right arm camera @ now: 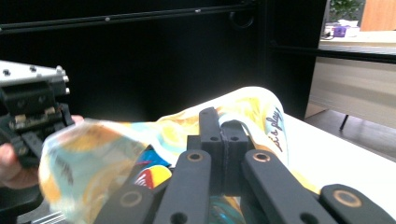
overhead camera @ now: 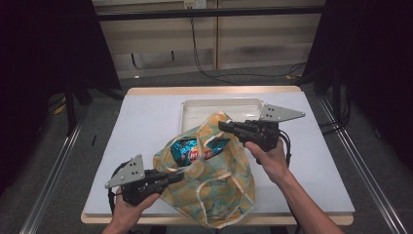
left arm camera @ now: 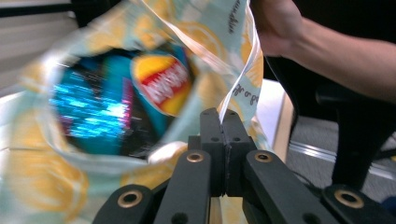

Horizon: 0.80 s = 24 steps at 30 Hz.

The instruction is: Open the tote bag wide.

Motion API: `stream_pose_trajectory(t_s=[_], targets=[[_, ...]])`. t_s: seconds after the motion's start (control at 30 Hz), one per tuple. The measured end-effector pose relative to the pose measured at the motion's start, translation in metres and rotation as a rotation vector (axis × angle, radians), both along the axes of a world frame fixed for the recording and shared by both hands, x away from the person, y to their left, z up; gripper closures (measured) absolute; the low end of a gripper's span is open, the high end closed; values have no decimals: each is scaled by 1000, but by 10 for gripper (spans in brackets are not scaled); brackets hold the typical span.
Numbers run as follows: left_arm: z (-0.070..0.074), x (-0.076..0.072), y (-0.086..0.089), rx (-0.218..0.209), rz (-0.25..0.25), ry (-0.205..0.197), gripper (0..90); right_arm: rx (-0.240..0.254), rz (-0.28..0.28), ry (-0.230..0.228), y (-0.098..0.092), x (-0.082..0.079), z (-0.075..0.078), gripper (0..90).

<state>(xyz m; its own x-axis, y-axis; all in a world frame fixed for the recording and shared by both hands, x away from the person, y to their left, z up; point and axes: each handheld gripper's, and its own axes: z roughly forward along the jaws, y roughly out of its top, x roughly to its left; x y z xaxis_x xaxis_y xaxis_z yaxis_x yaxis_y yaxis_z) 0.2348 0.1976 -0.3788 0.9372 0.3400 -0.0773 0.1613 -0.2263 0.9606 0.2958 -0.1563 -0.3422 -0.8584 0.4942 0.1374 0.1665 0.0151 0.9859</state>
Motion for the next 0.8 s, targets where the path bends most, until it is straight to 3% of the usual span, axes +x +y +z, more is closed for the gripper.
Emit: stream_pose_trajectory(t_s=[0.37,0.7,0.8], targets=[[19,35,30,-35,107,-1,900,-13,-48,12,-5,15,-3,897],[23,65,34,-44,172,14,900,-25,-86,27,-7,32,-10,896],[26,74,36,-47,193,18,900,-15,-101,9,-9,37,-5,900]])
